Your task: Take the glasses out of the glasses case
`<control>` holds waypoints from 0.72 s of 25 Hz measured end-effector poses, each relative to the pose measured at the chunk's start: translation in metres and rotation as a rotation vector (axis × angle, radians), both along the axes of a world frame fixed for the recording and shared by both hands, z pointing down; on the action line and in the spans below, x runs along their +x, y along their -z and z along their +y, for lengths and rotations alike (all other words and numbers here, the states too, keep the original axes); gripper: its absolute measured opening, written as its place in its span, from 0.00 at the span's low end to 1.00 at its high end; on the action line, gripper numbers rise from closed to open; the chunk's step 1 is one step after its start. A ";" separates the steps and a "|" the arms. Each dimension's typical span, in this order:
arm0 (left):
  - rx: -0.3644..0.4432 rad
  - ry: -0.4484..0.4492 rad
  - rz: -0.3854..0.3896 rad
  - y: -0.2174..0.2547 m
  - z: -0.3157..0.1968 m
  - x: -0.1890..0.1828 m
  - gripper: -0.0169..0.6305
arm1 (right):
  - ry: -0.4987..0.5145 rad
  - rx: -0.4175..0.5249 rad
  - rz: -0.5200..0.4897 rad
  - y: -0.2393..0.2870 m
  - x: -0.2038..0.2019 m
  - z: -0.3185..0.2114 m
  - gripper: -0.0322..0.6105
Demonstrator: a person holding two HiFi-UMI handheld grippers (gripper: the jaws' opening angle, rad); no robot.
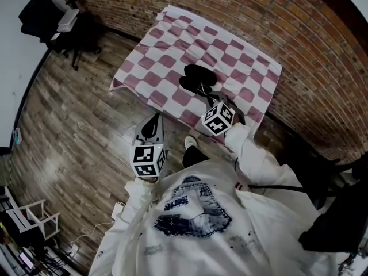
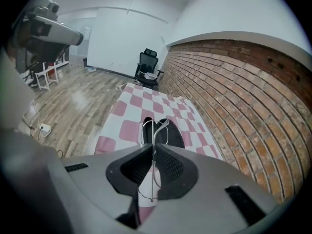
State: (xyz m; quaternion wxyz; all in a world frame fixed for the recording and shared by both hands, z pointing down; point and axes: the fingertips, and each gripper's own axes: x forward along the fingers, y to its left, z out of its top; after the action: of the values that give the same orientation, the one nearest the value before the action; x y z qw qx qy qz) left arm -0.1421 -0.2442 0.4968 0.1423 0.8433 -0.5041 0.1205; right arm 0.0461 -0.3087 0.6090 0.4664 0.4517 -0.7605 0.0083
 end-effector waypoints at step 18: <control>0.041 -0.051 -0.013 0.009 0.128 -0.010 0.04 | -0.065 0.134 -0.041 0.056 -0.004 0.131 0.10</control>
State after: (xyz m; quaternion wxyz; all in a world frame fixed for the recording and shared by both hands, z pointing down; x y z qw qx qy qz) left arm -0.1524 -0.1164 0.4881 0.1185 0.8579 -0.4855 0.1194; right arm 0.0425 -0.1775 0.5530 0.4192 0.5060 -0.7536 -0.0184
